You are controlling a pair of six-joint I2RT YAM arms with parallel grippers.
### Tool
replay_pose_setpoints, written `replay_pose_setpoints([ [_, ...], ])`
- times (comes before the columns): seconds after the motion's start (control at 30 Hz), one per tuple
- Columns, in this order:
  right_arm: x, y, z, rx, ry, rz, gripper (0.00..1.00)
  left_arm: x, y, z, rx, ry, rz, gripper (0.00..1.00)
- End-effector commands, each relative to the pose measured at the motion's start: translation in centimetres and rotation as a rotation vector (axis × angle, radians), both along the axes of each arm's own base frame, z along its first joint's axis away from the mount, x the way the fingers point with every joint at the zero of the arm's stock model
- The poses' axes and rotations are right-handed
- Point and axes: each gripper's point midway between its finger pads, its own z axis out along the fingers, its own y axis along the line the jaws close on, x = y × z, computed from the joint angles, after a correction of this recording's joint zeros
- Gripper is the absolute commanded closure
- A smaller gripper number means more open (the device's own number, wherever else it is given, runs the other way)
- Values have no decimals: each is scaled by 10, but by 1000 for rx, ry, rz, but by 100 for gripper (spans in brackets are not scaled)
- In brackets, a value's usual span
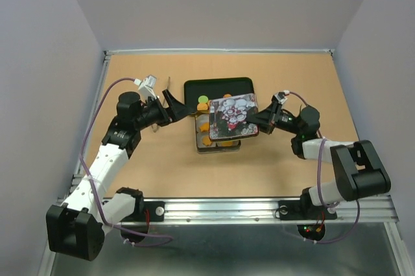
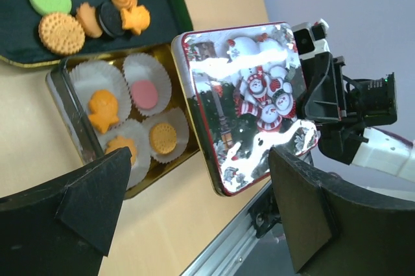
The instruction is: Pack the cookies
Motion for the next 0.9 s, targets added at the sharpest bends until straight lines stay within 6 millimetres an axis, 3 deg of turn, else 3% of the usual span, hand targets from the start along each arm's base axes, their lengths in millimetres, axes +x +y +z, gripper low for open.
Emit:
replay_pose_setpoints([
  [0.0,-13,-5,16,95,-167,16,99,-4,-3,7,-32,-53,-21,2],
  [0.13,-13,-6,16,141,-213,22,100,-4,-3,-6,-22,-28,-24,2],
  [0.73,6,3,-42,25,-235,63,100,1,-3,-60,53,82,-51,5],
  [0.87,4,3,-54,9,-220,66,93,1,-3,-63,63,89,-51,6],
])
